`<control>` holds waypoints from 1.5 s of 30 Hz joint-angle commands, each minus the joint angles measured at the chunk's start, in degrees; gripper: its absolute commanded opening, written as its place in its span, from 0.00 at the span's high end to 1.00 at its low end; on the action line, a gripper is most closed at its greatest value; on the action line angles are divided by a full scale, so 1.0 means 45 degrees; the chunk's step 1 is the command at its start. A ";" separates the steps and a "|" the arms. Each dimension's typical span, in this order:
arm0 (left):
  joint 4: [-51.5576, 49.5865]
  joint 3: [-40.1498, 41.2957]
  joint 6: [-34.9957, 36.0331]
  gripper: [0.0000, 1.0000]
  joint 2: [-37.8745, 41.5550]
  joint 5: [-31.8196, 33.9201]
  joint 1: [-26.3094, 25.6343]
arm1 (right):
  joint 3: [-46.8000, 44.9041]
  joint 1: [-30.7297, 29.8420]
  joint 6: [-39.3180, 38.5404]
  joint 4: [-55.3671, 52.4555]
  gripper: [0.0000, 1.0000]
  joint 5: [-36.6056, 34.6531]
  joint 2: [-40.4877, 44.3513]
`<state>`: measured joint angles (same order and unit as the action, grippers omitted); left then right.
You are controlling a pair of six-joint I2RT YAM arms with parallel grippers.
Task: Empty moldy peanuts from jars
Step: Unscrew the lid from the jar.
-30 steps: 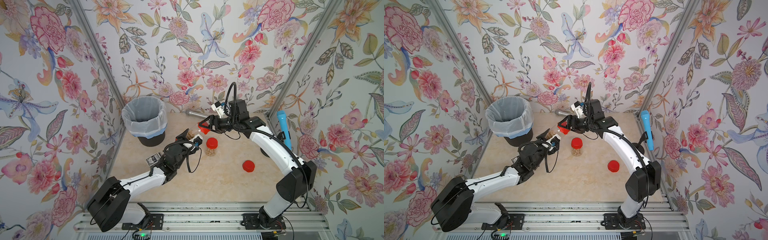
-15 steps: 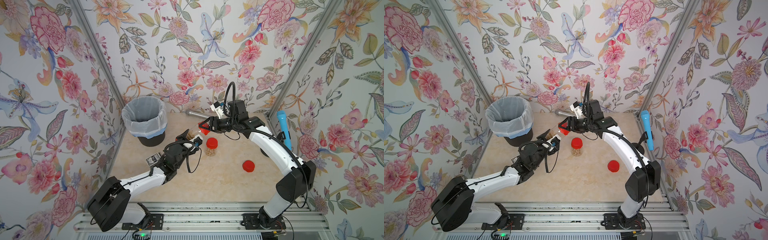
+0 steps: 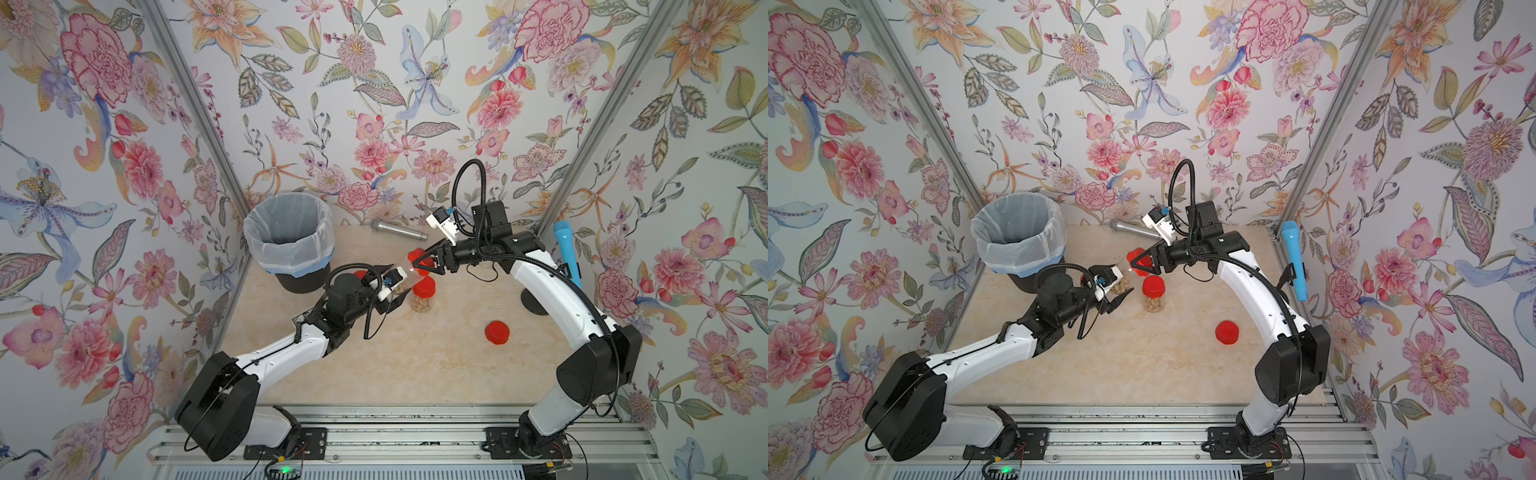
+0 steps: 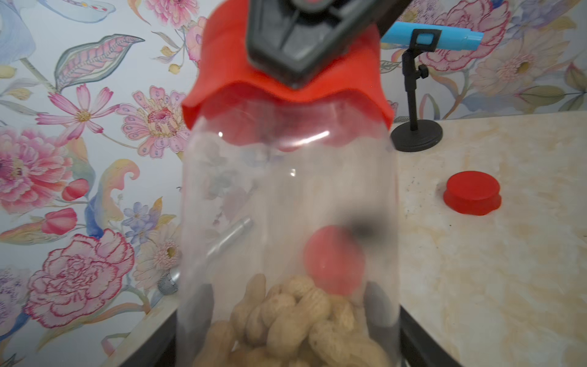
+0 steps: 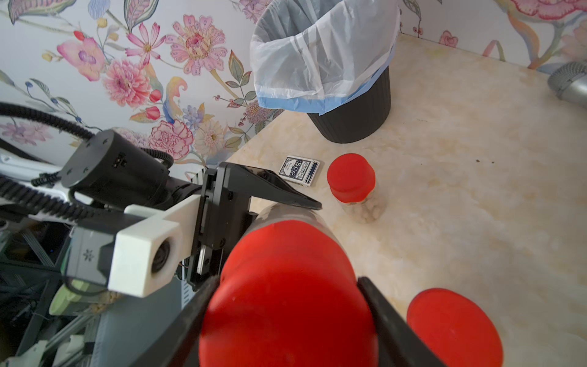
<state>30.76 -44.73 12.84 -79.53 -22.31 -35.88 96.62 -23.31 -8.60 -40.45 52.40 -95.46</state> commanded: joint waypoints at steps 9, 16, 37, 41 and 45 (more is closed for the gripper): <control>0.0263 -0.0440 -0.0537 0.59 -0.0022 -0.3930 0.0595 | 0.1837 -0.0243 -0.4932 -0.4592 0.33 0.0623 -0.1096; -0.0161 -0.0453 -0.0235 0.60 -0.0208 -0.3896 0.0629 | 0.2508 -0.0104 -0.5053 -0.4939 0.26 0.0458 -0.1521; 0.0659 -0.0041 -0.0237 0.63 -0.0599 -0.2305 0.1098 | 0.0853 0.0871 -0.3077 -0.2789 0.08 -0.0339 0.0085; 0.0650 0.0016 -0.0121 0.62 -0.0512 -0.1711 0.1117 | -0.0677 0.1437 -0.1298 -0.0448 0.05 0.0360 0.1353; 0.0900 0.0151 -0.0103 0.62 -0.0404 -0.1198 0.1117 | -0.2732 0.1763 0.1417 0.2721 0.02 0.0675 0.2809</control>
<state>31.73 -44.66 11.57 -82.00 -30.28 -31.44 87.99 -15.81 -12.08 -40.69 53.36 -86.59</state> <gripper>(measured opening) 0.761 0.976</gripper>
